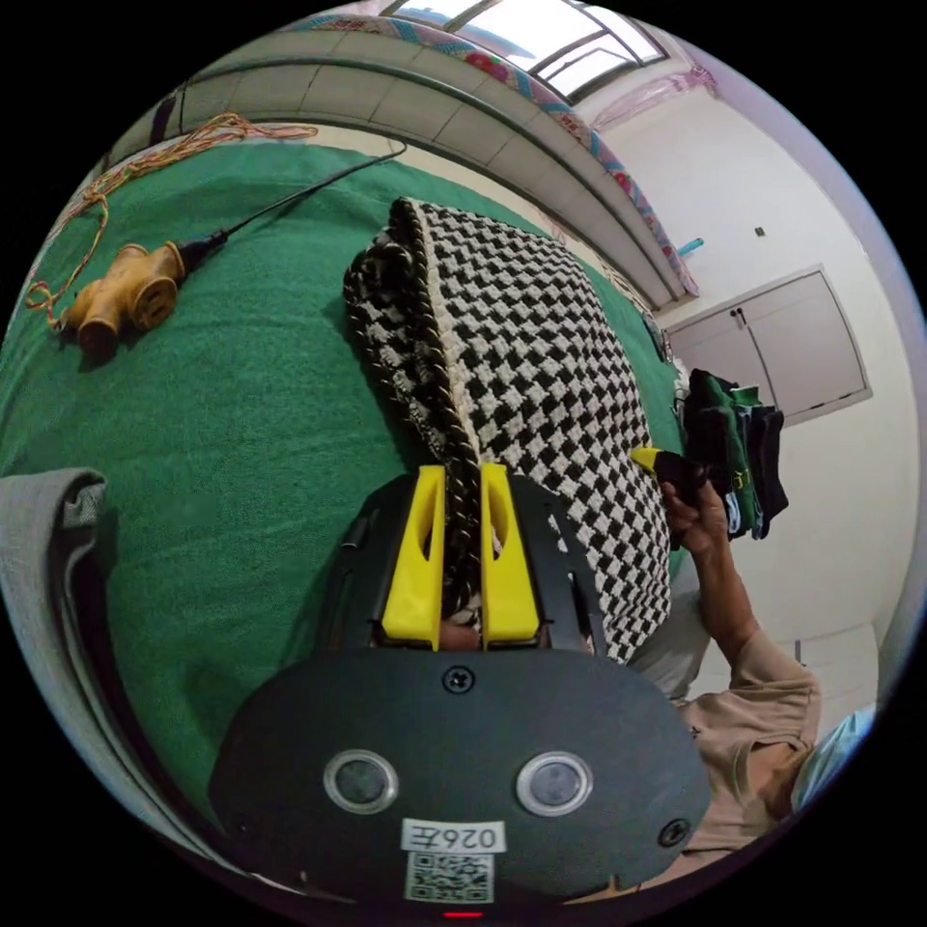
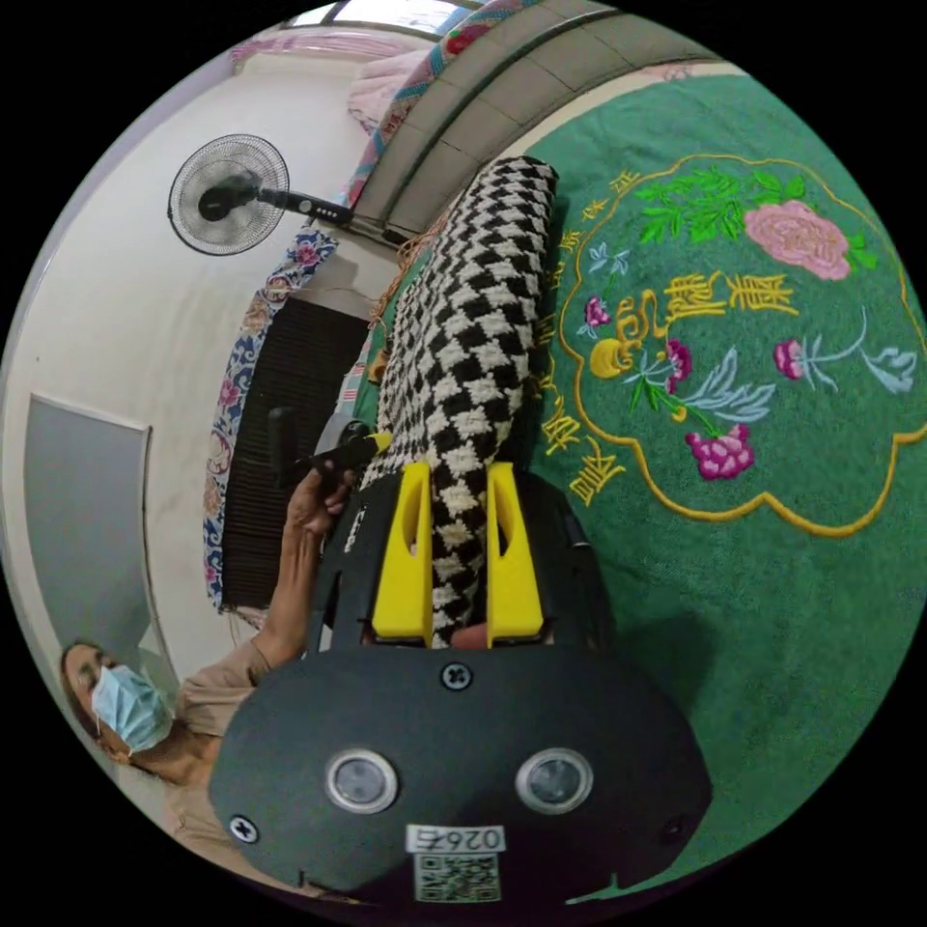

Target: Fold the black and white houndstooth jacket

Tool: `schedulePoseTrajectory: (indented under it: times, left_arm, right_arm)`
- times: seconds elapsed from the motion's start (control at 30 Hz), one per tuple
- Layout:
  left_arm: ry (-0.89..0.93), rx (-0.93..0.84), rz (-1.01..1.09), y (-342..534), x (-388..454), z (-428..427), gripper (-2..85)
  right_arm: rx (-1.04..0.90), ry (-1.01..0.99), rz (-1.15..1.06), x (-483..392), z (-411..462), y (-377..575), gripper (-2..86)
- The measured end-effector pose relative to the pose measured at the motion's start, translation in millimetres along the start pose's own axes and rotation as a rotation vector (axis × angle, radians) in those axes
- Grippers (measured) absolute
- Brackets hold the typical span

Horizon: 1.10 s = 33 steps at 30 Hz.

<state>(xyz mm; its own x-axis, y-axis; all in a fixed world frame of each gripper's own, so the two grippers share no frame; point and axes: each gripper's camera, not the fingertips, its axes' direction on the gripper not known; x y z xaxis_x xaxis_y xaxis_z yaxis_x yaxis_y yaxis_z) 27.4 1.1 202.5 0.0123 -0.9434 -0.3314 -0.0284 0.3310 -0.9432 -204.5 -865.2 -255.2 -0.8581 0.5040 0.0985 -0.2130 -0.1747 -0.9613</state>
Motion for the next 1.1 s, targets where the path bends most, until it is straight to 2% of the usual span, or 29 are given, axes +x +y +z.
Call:
schedulePoseTrajectory:
  times: [0.23,0.33,0.4,0.47,0.57,0.63,0.7,0.8,0.9,1.1]
  left_arm:
    - [0.054,-0.095,0.143,-9,43,62,6.2]
    - [0.186,-0.186,0.210,-12,64,97,7.0]
    - [0.289,-0.221,0.170,-16,63,112,8.1]
    - [0.298,-0.140,0.100,-17,50,115,11.7]
    - [0.263,-0.068,0.027,-14,30,121,15.6]
    - [0.309,-0.060,0.008,-13,23,136,16.4]
    - [0.328,-0.038,-0.007,-11,21,154,16.3]
    - [0.348,0.001,0.002,-10,26,186,16.4]
    - [0.343,0.038,0.022,-9,37,222,15.8]
    - [0.386,0.082,0.067,0,55,304,12.2]
  right_arm:
    - [-0.088,0.174,-0.096,-12,-83,5,3.9]
    - [-0.133,0.220,-0.072,1,-132,22,4.2]
    - [-0.180,0.249,-0.046,14,-161,32,4.8]
    - [-0.147,0.266,-0.025,20,-182,39,5.5]
    - [-0.064,0.173,-0.029,27,-216,47,8.1]
    - [0.013,0.104,-0.027,33,-235,50,10.4]
    - [0.071,0.047,0.009,44,-246,50,13.6]
    - [0.050,-0.029,0.045,53,-238,40,15.9]
    - [0.061,-0.066,0.042,47,-224,34,13.6]
    - [0.122,-0.018,0.043,20,-233,50,12.2]
